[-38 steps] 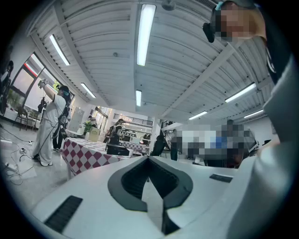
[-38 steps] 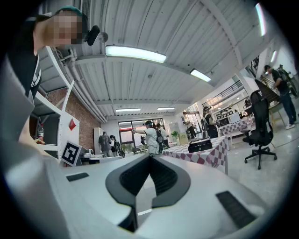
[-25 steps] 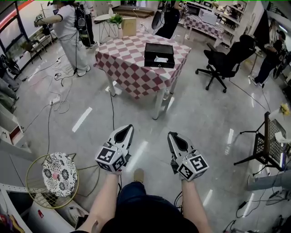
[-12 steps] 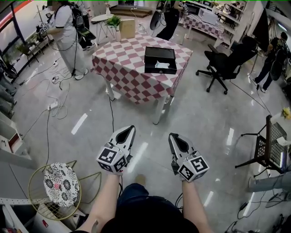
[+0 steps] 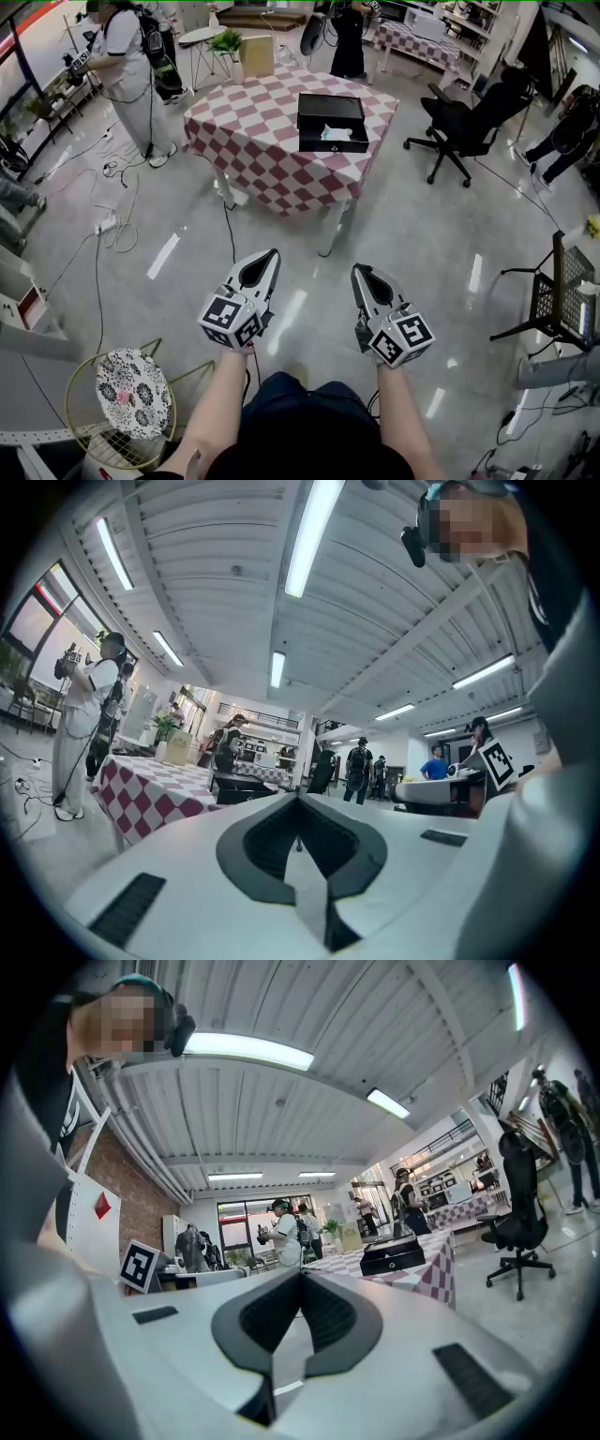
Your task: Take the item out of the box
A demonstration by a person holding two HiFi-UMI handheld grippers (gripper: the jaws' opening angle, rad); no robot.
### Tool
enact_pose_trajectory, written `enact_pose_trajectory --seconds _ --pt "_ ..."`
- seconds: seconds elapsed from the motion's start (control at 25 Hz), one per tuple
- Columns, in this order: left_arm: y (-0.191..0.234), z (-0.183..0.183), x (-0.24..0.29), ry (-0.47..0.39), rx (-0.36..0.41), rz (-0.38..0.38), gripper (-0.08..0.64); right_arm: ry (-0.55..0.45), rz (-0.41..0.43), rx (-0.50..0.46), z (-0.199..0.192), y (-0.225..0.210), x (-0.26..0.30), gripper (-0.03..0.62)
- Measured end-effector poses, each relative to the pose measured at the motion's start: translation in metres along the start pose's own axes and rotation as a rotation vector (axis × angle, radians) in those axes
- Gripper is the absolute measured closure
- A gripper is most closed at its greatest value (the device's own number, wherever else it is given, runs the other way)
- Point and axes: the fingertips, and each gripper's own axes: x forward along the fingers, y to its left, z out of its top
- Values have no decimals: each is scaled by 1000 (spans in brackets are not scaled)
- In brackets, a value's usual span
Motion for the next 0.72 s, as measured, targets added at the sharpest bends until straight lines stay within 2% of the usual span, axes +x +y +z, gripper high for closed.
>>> enact_pose_trajectory --seconds 0.72 --pt "8 0 7 -2 -2 2 558 -7 -5 21 3 -11 10 588"
